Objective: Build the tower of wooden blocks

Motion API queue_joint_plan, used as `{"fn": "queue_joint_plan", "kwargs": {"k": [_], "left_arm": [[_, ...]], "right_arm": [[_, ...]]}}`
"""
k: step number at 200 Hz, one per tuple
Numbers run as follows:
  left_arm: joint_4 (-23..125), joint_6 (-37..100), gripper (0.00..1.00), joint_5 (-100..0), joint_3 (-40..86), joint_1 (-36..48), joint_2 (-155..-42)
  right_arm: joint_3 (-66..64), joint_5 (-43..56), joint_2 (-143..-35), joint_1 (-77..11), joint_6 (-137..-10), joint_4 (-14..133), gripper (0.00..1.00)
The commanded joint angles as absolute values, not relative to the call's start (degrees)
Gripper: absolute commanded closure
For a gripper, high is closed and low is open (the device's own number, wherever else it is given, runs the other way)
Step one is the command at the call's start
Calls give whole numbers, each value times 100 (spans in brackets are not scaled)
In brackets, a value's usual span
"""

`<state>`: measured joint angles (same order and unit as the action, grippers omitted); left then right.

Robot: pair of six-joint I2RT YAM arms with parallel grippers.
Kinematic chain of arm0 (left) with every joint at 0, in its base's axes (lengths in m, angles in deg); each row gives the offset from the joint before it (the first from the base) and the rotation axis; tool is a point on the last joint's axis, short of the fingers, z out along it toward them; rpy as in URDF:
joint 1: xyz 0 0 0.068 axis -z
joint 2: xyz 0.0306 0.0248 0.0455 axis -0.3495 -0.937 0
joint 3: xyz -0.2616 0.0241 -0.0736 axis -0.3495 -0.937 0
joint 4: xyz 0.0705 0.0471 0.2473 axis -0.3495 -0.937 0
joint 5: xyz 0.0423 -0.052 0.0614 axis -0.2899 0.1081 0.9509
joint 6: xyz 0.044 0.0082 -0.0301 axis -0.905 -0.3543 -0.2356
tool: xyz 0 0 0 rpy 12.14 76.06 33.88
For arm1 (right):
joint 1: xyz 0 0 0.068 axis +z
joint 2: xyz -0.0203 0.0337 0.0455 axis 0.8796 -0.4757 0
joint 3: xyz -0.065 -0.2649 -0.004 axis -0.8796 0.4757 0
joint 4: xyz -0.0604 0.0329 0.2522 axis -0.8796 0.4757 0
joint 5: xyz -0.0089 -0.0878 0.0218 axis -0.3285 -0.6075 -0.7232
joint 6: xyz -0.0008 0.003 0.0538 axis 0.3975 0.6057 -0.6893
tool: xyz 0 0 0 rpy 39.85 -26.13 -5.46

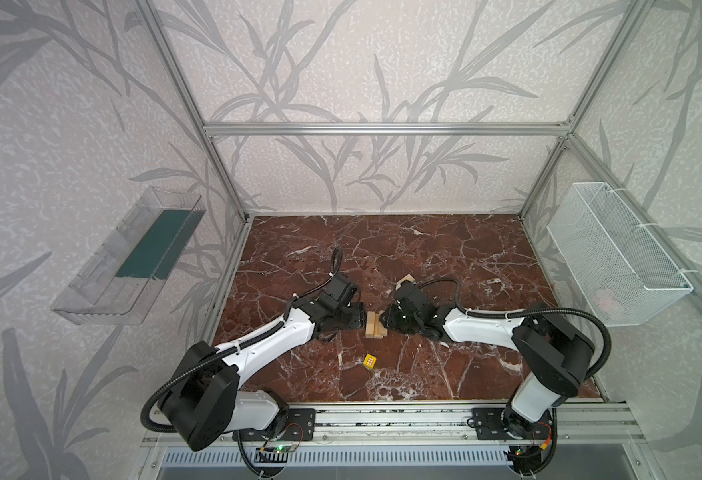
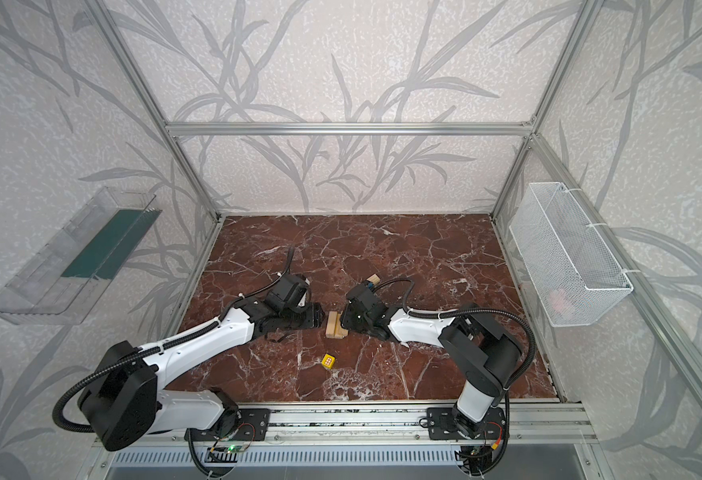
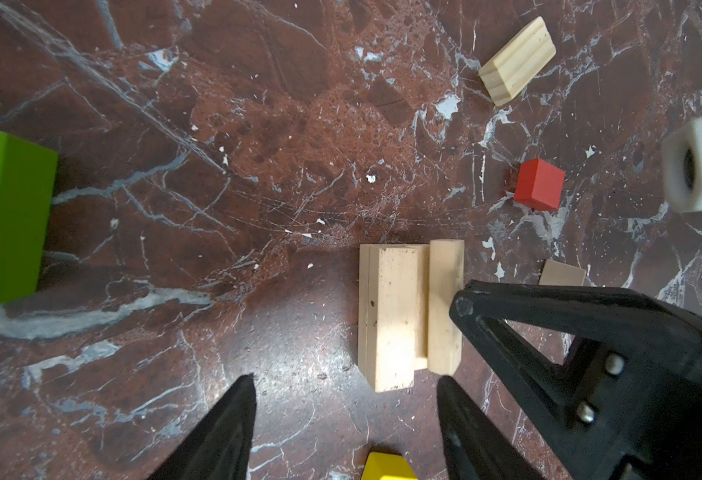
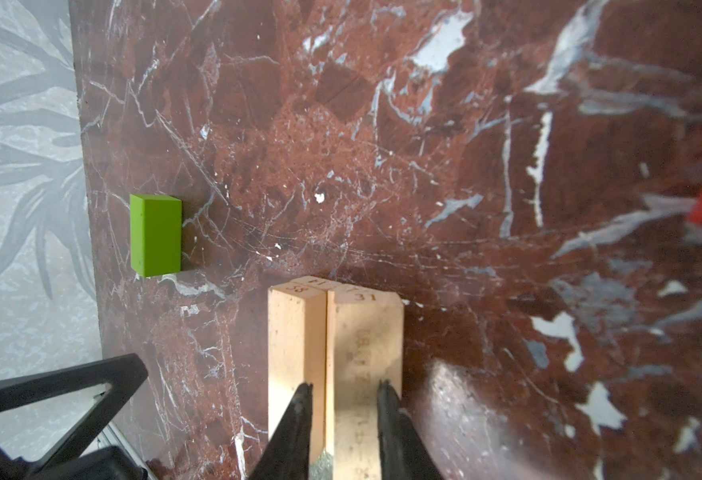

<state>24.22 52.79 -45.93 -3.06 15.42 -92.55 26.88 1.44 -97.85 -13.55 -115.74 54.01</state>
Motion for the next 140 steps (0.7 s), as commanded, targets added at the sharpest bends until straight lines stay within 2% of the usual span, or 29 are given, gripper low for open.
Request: {"fn": "queue_joint_plan", "kwargs": {"k": [1,57,82,140], "left_arm": [[2368,5210,33,-4623,-186,1505,-9297],[2385,5216,33,-4676,-182,1506,-9334],[2370,5209,33,-4669,-177,1505,-9321],[2349,5202,33,-4637,-166,1505,-9319]], "right_arm": [[2708,13,-9507,-1379,-11488,5530,71],[2900,-203,-9403,-1496,-11508,5693,70],[2946,-4,-9455,-1604,-11447,5578,68],[2672,-119,-9475,-1598,-11021,6275,65]]}}
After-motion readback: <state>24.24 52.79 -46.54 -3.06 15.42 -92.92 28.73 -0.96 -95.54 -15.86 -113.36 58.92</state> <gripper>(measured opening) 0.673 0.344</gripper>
